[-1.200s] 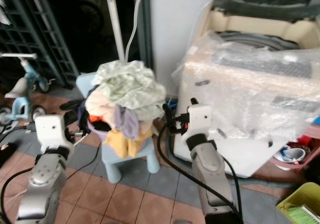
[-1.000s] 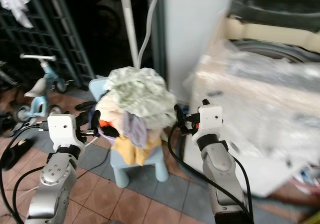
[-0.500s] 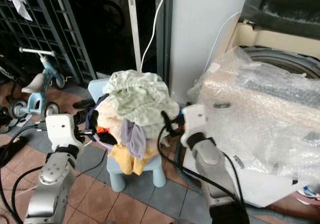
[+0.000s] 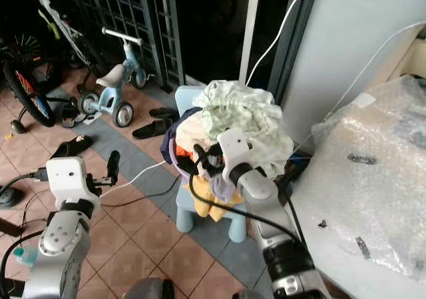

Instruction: Clothes washing

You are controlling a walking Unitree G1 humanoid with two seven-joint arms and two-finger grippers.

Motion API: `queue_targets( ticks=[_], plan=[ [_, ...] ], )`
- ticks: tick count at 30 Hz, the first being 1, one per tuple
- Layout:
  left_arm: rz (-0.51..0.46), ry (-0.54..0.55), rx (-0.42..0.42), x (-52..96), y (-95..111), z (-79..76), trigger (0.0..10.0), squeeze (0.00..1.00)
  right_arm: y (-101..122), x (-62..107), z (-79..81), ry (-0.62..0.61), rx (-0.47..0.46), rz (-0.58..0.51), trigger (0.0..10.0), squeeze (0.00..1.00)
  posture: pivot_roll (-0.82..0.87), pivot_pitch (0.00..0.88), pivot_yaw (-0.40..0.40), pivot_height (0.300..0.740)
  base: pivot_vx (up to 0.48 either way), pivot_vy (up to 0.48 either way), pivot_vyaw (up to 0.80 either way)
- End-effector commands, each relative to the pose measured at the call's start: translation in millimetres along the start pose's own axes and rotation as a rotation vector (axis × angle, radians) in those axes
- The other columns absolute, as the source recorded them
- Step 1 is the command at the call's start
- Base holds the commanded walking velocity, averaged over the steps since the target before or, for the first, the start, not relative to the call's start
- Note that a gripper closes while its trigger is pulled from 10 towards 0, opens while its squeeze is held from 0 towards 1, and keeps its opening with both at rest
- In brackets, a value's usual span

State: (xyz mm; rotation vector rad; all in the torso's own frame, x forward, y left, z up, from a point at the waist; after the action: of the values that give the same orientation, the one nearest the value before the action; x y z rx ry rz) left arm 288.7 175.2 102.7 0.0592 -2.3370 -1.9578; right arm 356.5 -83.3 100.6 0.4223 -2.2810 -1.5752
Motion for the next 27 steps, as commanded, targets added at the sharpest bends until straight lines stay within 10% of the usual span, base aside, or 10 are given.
queue_targets(
  ticks=[1,9,19,20,21,22,27],
  plan=[
    [-0.005,0.002,-0.01,0.6,3.4,0.5,10.0,0.0,-2.3,-0.3,-6.6,-0.027,0.009,0.016,10.0,0.0,0.03,0.124,0.014,0.74,0.0,0.0,0.0],
    [0.024,-0.008,-0.007,4.5,-1.0,-2.8,10.0,0.0,-24.8,-5.9,-39.0,-0.171,0.068,0.145,10.0,0.0,0.03,0.125,0.001,0.74,0.032,0.0,0.0],
    [0.029,-0.007,0.002,3.1,-0.8,-4.2,10.0,0.0,-30.6,-21.7,-42.5,-0.183,0.064,0.205,10.0,0.0,0.03,0.125,-0.004,0.74,0.371,0.0,0.0],
    [0.029,-0.007,0.004,3.5,-0.7,-3.7,10.0,0.0,-38.1,-20.4,-43.4,-0.192,0.035,0.242,9.4,0.0,0.04,0.125,-0.005,0.74,0.281,0.0,0.0],
    [0.028,-0.008,0.006,3.5,-0.4,-3.7,10.0,0.0,-40.4,-19.9,-43.7,-0.195,0.022,0.252,6.6,0.0,0.04,0.125,-0.005,0.74,0.285,0.0,0.0],
    [0.022,-0.009,0.01,3.5,0.7,-4.1,10.0,0.0,-45.6,-18.6,-43.9,-0.199,-0.001,0.275,0.0,0.0,0.04,0.124,-0.006,0.74,0.0,0.0,0.0],
    [0.02,-0.008,0.011,2.5,1.2,-3.9,10.0,0.0,-59.5,-14.9,-39.4,-0.183,-0.038,0.335,0.0,0.0,0.03,0.122,-0.003,0.74,0.0,0.0,0.0]
  ],
)
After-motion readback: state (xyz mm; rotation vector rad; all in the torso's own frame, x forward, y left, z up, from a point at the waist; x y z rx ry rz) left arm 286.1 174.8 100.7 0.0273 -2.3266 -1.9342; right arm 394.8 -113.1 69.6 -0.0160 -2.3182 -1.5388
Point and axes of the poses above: a point about 5 cm out from each wrist's last joint towards the gripper, its own x axis pointing back from the gripper into the wrist, its own y axis along the axis of the wrist's last joint, z = x × y, the point moved 5 cm from there along -x, pointing out of the wrist towards the gripper, and after that the axes turned 11 degrees about x, right-handed, at the moved point
